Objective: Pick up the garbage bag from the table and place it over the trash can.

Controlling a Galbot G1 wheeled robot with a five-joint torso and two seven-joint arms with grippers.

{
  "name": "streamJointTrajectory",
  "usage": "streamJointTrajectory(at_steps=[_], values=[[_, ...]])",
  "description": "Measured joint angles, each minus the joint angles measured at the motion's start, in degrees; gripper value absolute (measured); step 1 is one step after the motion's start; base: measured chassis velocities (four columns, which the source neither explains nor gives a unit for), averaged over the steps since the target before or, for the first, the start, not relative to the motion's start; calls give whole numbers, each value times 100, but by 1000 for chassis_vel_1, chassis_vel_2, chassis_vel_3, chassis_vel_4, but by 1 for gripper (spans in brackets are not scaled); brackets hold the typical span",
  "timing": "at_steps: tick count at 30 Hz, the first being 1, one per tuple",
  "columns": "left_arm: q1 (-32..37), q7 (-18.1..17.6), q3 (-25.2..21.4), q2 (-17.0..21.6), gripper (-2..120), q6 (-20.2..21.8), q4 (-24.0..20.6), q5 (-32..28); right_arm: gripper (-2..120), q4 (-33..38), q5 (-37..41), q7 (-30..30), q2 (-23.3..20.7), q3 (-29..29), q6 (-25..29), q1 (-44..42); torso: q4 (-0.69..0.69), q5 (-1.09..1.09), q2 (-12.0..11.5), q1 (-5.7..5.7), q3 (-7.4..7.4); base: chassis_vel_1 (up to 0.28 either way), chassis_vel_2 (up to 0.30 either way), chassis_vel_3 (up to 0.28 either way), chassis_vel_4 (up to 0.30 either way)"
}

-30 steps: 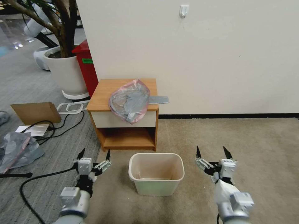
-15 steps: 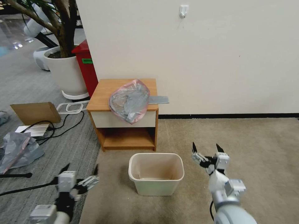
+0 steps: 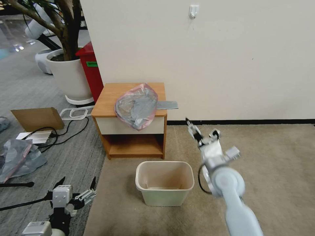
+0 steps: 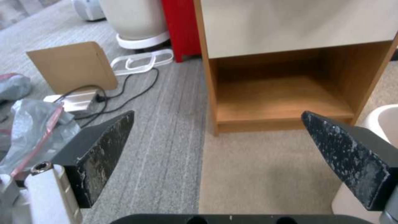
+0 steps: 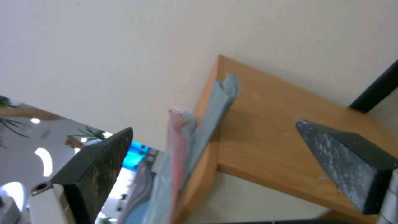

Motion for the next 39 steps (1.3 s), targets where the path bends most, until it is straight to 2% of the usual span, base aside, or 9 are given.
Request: streamJointTrajectory(at_steps=[6,15,18,23,26,27,30,31,39], values=[[32,11,-78,3,100,-4,7,5,100,-866,445,-85,181,-7,-149,682,-1,0,-1,0,0,0,0,0,0],[48,20,-122,-4,100,-11,11,29,98,-1685,266,-363,436,-45,-138,1137,0,0,-1,0,0,0,0,0,0],[54,22,-120,-17,100,-17,11,40,93,-1826,226,-437,489,-41,-108,1216,-1,0,-1,0,0,0,0,0,0],[83,30,-75,-69,100,-33,13,82,75,-2020,166,-590,543,-39,66,1336,-1,0,-1,0,-1,0,0,0,0],[92,41,-28,-109,100,-57,14,160,60,-2096,147,-670,544,-39,80,1454,-1,0,0,0,-1,0,0,0,0],[92,41,-28,-109,100,-57,14,160,60,-2096,147,-670,544,-39,80,1454,-1,0,0,0,-1,0,0,0,0],[94,49,-5,-139,100,-80,15,197,45,-2163,143,-710,544,-27,80,1563,-1,0,-1,0,-1,0,0,0,0],[94,49,-5,-139,100,-80,15,197,45,-2163,143,-710,544,-27,80,1563,-1,0,-1,0,-1,0,0,0,0],[79,52,-5,-147,100,-122,15,208,15,-2202,132,-736,544,-60,73,1601,-1,0,0,0,-1,0,0,0,0]])
